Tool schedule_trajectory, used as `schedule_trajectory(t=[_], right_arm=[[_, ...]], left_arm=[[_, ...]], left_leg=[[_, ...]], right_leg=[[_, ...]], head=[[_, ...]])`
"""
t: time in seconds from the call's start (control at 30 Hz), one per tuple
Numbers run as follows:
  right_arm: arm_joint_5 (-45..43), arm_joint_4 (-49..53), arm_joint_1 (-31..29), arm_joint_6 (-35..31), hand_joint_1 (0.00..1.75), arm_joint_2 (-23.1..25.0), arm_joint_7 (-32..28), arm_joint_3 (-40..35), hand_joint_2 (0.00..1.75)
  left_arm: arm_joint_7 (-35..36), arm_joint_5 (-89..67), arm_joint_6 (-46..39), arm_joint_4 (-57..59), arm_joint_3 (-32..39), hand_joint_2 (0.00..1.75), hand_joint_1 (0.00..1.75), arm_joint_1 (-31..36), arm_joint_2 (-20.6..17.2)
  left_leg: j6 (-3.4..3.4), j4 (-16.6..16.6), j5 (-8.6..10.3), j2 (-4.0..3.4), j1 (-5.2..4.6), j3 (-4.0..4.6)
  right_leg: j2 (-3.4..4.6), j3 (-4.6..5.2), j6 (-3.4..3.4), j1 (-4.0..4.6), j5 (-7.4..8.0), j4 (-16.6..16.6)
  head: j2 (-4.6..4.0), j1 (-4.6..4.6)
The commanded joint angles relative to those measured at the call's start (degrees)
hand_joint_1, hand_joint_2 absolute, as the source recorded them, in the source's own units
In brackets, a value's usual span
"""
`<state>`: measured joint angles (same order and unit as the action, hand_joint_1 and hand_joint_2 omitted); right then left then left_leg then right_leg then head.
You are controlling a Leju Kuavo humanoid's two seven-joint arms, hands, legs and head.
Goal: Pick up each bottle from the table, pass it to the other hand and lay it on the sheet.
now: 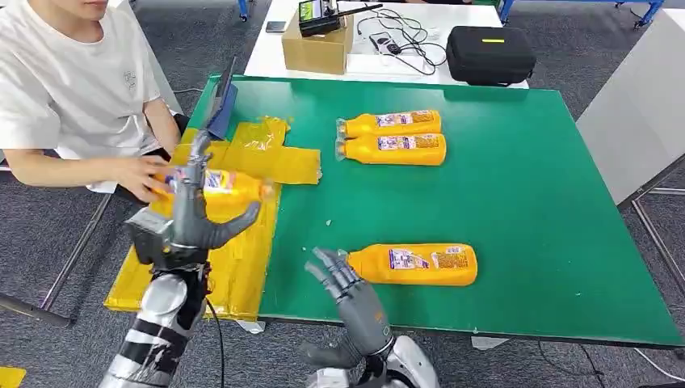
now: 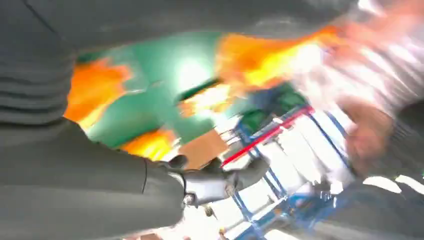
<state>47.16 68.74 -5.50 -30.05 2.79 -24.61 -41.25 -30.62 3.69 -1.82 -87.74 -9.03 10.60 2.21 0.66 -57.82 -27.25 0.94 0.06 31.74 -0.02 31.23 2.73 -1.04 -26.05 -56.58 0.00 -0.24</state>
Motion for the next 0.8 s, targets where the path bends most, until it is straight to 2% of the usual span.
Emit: schedule_trajectory(t=[0.03, 0.13, 0.2, 0.37, 0.5, 0.63, 0.73, 0.8], right_arm=[[18.70, 6.84, 3.22, 0.34, 0.00, -15.32, 13.08, 17.42, 1.75], [18.42, 5.18, 1.68, 3.89, 0.00, -16.43, 12.60, 19.69, 1.75], [18.74, 1.87, -1.50, 5.62, 0.00, -15.97, 12.34, 19.54, 1.75], [18.90, -6.83, -8.88, 10.68, 0.00, -14.23, 12.24, 15.79, 1.75], [18.01, -10.20, -11.86, 12.47, 0.00, -13.02, 12.98, 13.60, 1.75], [18.22, -13.15, -13.60, 15.24, 0.00, -12.33, 15.92, 12.08, 1.75], [17.37, -19.23, -17.48, 19.73, 0.00, -11.49, 21.21, 10.95, 1.75], [16.39, -22.65, -19.44, 20.90, 0.00, -10.30, 22.34, 11.52, 1.75]], left_arm=[[-2.17, 2.02, 1.77, -19.02, 6.83, 1.75, 0.00, -18.90, 3.90], [-3.38, 2.02, 3.02, -19.54, 5.94, 1.75, 0.00, -20.48, 4.37], [-3.74, 0.29, 2.88, -18.72, 4.59, 1.75, 0.00, -19.59, 3.97], [-2.90, -1.21, 2.68, -15.52, 2.39, 1.75, 0.00, -16.69, 3.25], [-2.66, -1.89, 2.68, -15.02, 1.29, 1.75, 0.00, -16.44, 2.65], [-2.55, -1.90, 2.31, -14.96, 1.76, 1.75, 0.00, -16.70, 2.73], [-2.53, -1.89, 2.24, -15.10, 2.08, 1.75, 0.00, -17.07, 3.13], [-2.20, -2.05, 2.31, -14.77, 1.75, 1.75, 0.00, -16.72, 3.10]], left_leg=[[0.07, 0.02, -0.06, -0.09, -0.05, -0.09], [0.07, -0.02, -0.07, -0.05, -0.22, 0.03], [0.06, -0.03, -0.06, -0.10, -0.20, 0.09], [0.10, 0.00, -0.03, -0.15, -0.21, 0.06], [0.10, -0.02, 0.02, -0.28, -0.14, -0.04], [0.14, 0.02, 0.06, -0.16, -0.16, -0.08], [0.16, 0.01, 0.04, -0.20, -0.15, -0.05], [0.14, 0.00, 0.05, -0.24, -0.13, -0.03]], right_leg=[[0.03, -0.13, -0.01, -0.03, -0.01, 0.13], [0.03, -0.01, -0.01, -0.19, -0.01, 0.12], [0.07, 0.05, -0.04, -0.17, 0.03, 0.16], [0.14, 0.06, -0.05, -0.15, 0.14, 0.17], [0.17, 0.03, -0.02, -0.04, 0.22, 0.16], [0.09, -0.04, 0.04, -0.09, 0.16, 0.14], [0.16, -0.02, 0.06, -0.12, 0.15, 0.10], [0.19, -0.02, 0.05, -0.10, 0.17, 0.11]], head=[[0.00, 0.02], [0.00, 0.02], [0.00, 0.02], [0.00, -0.02], [0.00, 0.00], [0.00, 0.00], [0.00, 0.00], [0.00, -0.02]])
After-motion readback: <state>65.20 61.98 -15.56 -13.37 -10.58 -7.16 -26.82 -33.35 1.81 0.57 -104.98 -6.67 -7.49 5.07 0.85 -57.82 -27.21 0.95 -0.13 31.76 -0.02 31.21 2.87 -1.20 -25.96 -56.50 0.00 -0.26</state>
